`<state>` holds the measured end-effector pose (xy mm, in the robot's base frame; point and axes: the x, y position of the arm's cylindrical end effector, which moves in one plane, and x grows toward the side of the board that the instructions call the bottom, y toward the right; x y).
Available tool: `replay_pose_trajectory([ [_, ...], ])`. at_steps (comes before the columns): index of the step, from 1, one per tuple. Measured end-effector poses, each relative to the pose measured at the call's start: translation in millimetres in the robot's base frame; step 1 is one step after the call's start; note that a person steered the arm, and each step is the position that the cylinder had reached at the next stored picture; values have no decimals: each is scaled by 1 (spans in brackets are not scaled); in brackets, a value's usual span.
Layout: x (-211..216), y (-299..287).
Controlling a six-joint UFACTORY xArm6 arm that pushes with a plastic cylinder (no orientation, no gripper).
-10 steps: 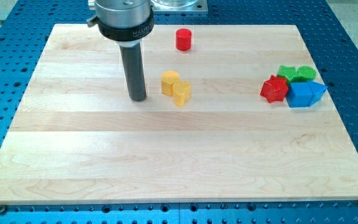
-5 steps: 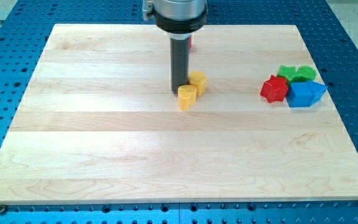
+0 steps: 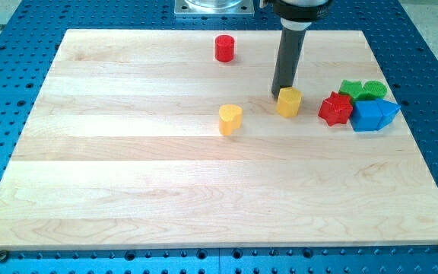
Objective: Move the hexagon below the blue blocks
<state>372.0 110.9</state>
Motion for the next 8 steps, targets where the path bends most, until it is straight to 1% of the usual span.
replay_pose_trajectory([
  [2, 69, -9],
  [4, 71, -10],
  [6, 86, -58],
  [7, 86, -39],
  [8, 86, 22],
])
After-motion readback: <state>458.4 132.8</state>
